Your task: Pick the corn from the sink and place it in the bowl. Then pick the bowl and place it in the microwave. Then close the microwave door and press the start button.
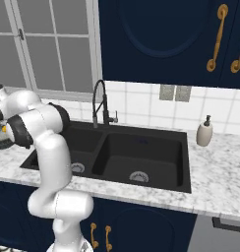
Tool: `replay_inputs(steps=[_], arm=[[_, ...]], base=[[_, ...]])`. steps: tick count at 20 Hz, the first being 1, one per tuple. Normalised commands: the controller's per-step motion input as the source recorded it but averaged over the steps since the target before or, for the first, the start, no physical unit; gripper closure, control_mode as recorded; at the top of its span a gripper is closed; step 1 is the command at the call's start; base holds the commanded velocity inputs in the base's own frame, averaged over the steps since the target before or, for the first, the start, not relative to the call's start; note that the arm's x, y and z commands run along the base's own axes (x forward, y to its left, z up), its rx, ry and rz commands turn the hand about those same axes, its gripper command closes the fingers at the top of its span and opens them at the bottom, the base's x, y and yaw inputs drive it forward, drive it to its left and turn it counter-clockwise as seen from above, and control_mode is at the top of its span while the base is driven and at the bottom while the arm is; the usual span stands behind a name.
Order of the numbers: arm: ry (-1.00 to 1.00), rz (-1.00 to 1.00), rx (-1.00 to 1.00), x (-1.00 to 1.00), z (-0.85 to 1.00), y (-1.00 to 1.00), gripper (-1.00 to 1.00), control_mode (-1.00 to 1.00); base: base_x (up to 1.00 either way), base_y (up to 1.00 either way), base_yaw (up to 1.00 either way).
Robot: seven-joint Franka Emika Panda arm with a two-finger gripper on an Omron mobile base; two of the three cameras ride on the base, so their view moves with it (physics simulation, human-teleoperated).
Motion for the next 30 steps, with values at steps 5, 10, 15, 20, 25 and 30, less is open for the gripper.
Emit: replay_inputs(steps=[5, 10, 15, 20, 25, 30], arm=[[0.01, 0.01, -0.03, 0.00, -0.06, 0.86, 1.00, -1.00], [0.04, 0.01, 0.00, 0.00, -0.14, 0.17, -1.00, -1.00], [0.01, 0.00, 0.03, 0.01, 0.04, -0.20, -1.00, -1.00], [0.02, 0.00, 0.22, -0.36, -0.08, -0.94, -1.00, -1.00], [0.20, -0.03, 0.22, -0.33, -0.82, -0.90, -1.00, -1.00], [0.04, -0.14, 0.27, 0.26, -0.24, -0.21, -1.00, -1.00]], base=[[0.00, 0.00, 0.00], [0.00, 0.00, 0.00], [0.00, 0.00, 0.00], [0.00, 0.00, 0.00], [0.00, 0.00, 0.00], [0.00, 0.00, 0.00]])
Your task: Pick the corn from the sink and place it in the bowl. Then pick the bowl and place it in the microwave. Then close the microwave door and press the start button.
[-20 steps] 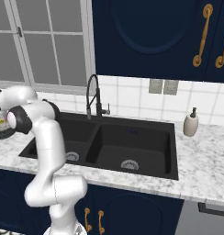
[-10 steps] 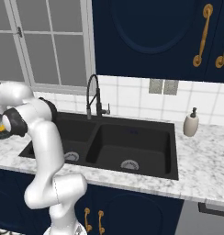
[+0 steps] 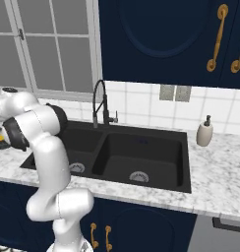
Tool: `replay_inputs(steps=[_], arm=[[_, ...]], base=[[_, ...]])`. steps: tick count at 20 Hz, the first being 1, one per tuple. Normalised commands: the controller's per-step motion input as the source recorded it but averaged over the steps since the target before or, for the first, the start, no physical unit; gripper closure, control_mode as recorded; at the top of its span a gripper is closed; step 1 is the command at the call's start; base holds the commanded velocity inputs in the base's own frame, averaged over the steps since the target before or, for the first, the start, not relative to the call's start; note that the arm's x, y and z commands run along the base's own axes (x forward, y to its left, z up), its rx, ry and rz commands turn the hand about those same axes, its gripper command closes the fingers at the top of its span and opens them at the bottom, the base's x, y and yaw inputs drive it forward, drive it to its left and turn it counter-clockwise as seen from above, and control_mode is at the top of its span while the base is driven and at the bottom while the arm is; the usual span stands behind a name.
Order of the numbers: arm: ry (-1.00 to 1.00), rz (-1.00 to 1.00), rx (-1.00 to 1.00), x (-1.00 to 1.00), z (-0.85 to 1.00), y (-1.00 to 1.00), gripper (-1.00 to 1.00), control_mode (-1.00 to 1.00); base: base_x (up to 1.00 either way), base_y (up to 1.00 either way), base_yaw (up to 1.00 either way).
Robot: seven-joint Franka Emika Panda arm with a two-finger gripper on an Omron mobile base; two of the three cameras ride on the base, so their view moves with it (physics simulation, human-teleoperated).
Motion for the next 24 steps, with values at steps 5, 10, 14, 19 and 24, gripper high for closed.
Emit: replay_inputs(steps=[5, 10, 14, 19, 24], arm=[[0.00, -0.01, 0.13, 0.24, -0.17, 0.33, -1.00, -1.00], [0.00, 0.00, 0.01, 0.03, -0.45, 0.38, -1.00, -1.00], [0.00, 0.00, 0.00, 0.00, -0.18, 0.10, 1.00, -1.00], [0.07, -0.01, 0.00, -0.06, -0.01, -0.07, 1.00, -1.00], [0.00, -0.03, 0.00, -0.41, 0.39, -0.51, 1.00, -1.00]], base=[[0.00, 0.00, 0.00], [0.00, 0.00, 0.00], [0.00, 0.00, 0.00], [0.00, 0.00, 0.00], [0.00, 0.00, 0.00]])
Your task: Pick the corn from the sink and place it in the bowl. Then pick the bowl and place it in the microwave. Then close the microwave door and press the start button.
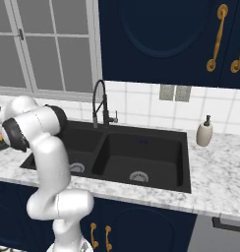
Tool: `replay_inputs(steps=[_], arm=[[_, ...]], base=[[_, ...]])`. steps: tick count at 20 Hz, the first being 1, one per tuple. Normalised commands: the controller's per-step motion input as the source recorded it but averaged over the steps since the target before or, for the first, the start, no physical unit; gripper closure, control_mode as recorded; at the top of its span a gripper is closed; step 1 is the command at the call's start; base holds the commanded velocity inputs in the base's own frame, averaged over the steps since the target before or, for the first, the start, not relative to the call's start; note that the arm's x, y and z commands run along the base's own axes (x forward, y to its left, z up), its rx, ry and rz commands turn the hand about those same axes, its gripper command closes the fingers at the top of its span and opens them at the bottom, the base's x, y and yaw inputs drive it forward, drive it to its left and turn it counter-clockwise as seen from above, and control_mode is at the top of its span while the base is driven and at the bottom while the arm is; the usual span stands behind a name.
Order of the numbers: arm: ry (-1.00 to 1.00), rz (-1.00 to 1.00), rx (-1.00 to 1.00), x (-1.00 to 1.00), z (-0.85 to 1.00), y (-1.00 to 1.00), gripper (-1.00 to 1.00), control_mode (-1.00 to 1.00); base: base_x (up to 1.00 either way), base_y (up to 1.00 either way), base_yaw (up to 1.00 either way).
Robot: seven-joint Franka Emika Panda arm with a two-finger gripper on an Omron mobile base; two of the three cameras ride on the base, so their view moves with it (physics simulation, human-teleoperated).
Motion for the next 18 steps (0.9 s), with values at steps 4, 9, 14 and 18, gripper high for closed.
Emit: replay_inputs(steps=[4, 9, 14, 18], arm=[[-0.14, -0.01, 0.00, -0.59, 0.92, -0.86, 1.00, -1.00], [-0.07, 0.00, 0.00, -0.58, 0.97, -0.81, 1.00, -1.00], [0.00, 0.00, -0.01, -0.72, 0.59, -0.73, 1.00, -1.00], [0.00, -0.04, 0.00, -0.69, 0.54, -0.95, 1.00, -1.00]], base=[[0.00, 0.00, 0.00], [0.00, 0.00, 0.00], [0.00, 0.00, 0.00], [0.00, 0.00, 0.00]])
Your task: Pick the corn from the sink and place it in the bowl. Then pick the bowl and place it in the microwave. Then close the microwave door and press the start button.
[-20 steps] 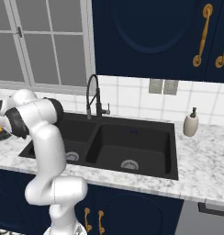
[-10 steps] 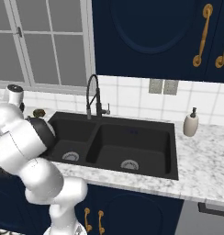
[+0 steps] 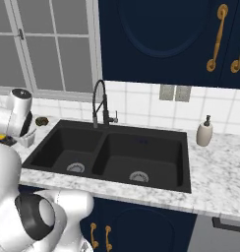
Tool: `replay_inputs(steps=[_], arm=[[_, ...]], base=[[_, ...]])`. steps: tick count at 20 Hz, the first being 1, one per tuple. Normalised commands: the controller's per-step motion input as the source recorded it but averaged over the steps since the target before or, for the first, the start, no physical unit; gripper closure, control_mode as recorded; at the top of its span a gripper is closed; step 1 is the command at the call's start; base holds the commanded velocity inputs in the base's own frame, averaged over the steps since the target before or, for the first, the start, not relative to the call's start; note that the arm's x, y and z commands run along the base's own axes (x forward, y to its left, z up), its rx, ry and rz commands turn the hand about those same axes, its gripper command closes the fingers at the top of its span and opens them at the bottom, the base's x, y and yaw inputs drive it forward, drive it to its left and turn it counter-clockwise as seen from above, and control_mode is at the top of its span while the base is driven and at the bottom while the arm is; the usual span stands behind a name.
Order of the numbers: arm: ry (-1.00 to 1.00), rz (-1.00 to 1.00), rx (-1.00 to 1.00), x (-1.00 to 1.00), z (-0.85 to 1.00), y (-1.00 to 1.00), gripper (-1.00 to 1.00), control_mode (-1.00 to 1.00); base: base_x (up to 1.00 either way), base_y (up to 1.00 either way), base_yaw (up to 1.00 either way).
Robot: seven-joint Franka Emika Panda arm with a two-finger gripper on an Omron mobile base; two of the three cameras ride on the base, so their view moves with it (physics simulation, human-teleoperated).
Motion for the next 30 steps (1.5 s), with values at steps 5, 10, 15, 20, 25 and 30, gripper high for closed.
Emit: replay_inputs(steps=[5, 10, 15, 20, 25, 30], arm=[[0.00, -0.36, 0.00, -0.38, 0.79, -0.69, 1.00, -1.00], [0.00, -0.40, 0.01, -0.53, 0.88, -0.62, 1.00, -1.00], [0.01, -0.18, 0.00, -0.68, 0.95, -0.59, 1.00, -1.00], [0.07, -0.17, 0.02, -0.48, 0.98, -0.59, 1.00, -1.00], [0.21, -0.27, 0.08, -0.36, 0.73, -0.76, 1.00, -1.00], [0.36, -0.24, 0.04, -0.51, 0.41, -0.42, 1.00, -1.00]], base=[[0.00, 0.00, 0.00], [0.00, 0.00, 0.00], [0.00, 0.00, 0.00], [0.00, 0.00, 0.00], [0.00, 0.00, 0.00], [0.00, 0.00, 0.00]])
